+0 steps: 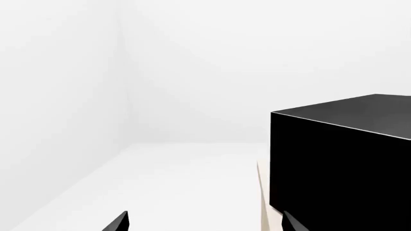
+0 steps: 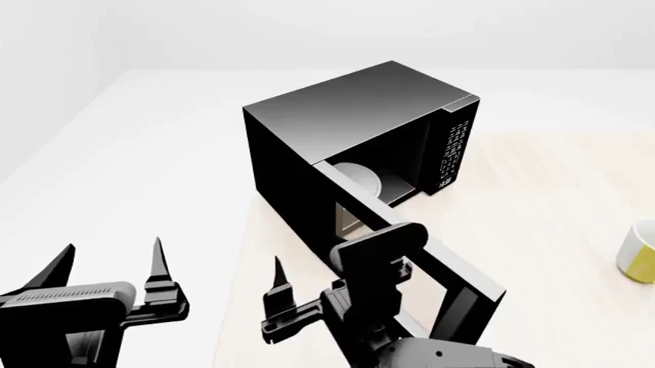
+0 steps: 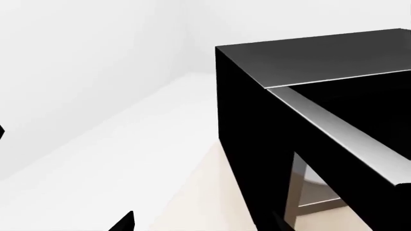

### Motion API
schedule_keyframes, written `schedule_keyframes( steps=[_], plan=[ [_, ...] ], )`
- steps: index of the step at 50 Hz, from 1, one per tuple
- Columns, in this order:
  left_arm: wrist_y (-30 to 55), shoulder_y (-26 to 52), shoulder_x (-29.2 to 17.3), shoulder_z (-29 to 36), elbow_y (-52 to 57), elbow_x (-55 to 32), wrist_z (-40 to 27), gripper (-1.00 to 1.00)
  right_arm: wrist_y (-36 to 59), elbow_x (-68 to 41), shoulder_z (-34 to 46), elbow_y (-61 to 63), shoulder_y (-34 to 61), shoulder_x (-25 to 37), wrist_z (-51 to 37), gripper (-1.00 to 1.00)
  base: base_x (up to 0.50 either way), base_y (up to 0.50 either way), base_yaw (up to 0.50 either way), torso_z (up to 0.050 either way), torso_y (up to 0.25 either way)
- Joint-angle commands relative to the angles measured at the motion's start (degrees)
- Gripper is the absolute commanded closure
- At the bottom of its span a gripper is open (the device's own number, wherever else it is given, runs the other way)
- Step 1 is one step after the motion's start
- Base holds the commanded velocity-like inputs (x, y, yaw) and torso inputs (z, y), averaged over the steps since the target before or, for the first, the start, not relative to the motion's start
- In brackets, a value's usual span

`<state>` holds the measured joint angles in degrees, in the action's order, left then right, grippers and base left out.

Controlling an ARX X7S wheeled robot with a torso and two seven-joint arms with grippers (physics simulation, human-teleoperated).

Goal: Close the microwave.

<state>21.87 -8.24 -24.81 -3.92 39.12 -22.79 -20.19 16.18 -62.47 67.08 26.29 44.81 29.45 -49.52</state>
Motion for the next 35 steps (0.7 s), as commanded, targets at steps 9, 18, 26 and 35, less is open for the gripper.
schedule_keyframes(
  steps=[9,18,26,35],
  plan=[
    [0.0,0.1,-0.2,0.1,0.0,-0.2,-0.3,-1.0,-0.4,-0.5,-0.6,-1.2,-0.2,0.5,0.5,-1.0,0.0,0.0,0.0,0.0,0.0],
    [0.3,0.2,-0.4,0.2,0.3,-0.4,-0.5,-1.0,-0.4,-0.5,-0.9,-2.4,-0.1,0.7,0.7,-1.0,0.0,0.0,0.0,0.0,0.0],
    [0.2,0.2,-0.4,0.3,0.2,-0.4,-0.7,-1.0,-0.7,-0.3,-1.0,-3.7,-0.4,0.8,1.4,-1.0,0.0,0.0,0.0,0.0,0.0],
    [0.0,0.0,-0.5,0.4,0.2,-0.4,-0.8,-1.0,-1.0,0.0,-1.1,-4.9,-0.6,0.8,1.7,-1.0,0.0,0.0,0.0,0.0,0.0]
  ],
)
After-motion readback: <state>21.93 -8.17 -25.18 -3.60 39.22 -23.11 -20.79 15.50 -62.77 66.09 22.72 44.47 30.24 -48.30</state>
